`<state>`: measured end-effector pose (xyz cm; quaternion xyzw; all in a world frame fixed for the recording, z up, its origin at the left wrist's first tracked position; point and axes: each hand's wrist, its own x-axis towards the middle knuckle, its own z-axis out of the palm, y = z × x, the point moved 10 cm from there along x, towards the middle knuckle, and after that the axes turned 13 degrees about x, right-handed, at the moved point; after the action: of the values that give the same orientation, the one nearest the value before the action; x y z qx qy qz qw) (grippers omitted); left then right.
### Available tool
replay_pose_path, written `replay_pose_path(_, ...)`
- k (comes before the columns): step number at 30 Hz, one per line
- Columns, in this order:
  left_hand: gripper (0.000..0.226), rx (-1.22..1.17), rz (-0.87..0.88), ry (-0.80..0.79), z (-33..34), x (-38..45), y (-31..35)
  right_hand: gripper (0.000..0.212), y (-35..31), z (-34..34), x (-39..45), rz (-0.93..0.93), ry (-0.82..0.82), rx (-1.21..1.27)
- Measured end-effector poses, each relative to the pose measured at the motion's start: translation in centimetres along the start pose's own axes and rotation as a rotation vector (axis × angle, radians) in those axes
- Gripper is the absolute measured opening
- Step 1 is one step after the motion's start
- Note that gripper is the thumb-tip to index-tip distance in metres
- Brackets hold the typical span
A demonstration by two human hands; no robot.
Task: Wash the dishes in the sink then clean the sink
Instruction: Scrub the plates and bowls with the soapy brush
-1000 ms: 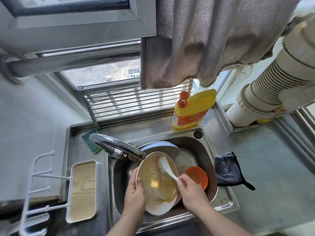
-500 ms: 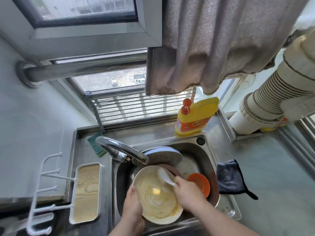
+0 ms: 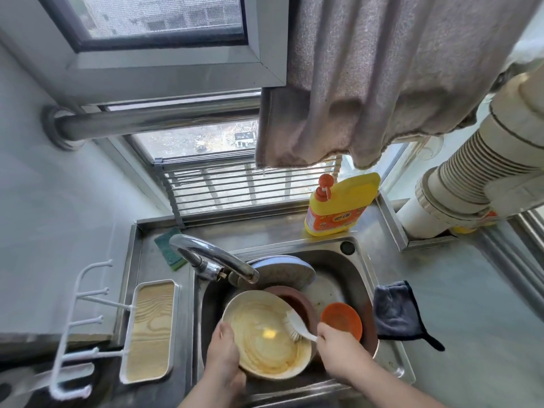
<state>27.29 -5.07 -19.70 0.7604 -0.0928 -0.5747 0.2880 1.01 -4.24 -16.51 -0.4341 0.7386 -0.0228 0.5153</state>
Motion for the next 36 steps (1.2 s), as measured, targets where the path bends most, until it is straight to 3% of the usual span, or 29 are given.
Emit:
replay_pose_path(5, 0.032, 0.008, -0.024, 0.034, -0.4, 0.0, -0.3, 0.013, -4.2, 5.9, -5.4, -0.125, -0.205, 0.061)
replay_pose_path(7, 0.030, -0.007, -0.039, 0.003, 0.5, -1.3, -0.4, 0.023, -6.2, 5.0, -3.3, -0.174, -0.132, 0.077)
replay_pose_path(10, 0.036, -0.022, -0.078, 0.008, 0.6, -1.5, -0.3, 0.026, -3.2, 1.0, -0.3, -0.035, -0.017, 0.130)
replay_pose_path(13, 0.042, -0.016, -0.091, 0.030, -0.4, -0.1, 0.1, 0.019, -0.6, 2.4, -3.7, 0.003, -0.063, 0.124)
replay_pose_path(17, 0.037, -0.010, -0.045, 0.002, 1.2, -1.5, 0.5, 0.018, -5.8, 5.8, -4.5, -0.138, -0.155, 0.098)
replay_pose_path(22, 0.041, -0.010, -0.015, -0.010, 0.6, -1.6, 1.2, 0.024, -1.5, 0.3, -1.0, -0.006, -0.011, 0.093)
replay_pose_path(25, 0.040, 0.007, -0.014, 0.029, -0.4, -0.2, 1.9, 0.020, -0.2, 3.2, -4.8, -0.003, -0.136, 0.079)
replay_pose_path(31, 0.028, -0.067, -0.006, 0.008, 1.0, -2.3, 2.1, 0.021, -8.9, 5.8, -4.5, -0.177, -0.190, 0.212)
replay_pose_path(36, 0.038, 0.020, -0.026, -0.033, -1.1, 0.8, 2.6, 0.011, -2.7, 2.9, -6.2, -0.175, -0.211, -0.043)
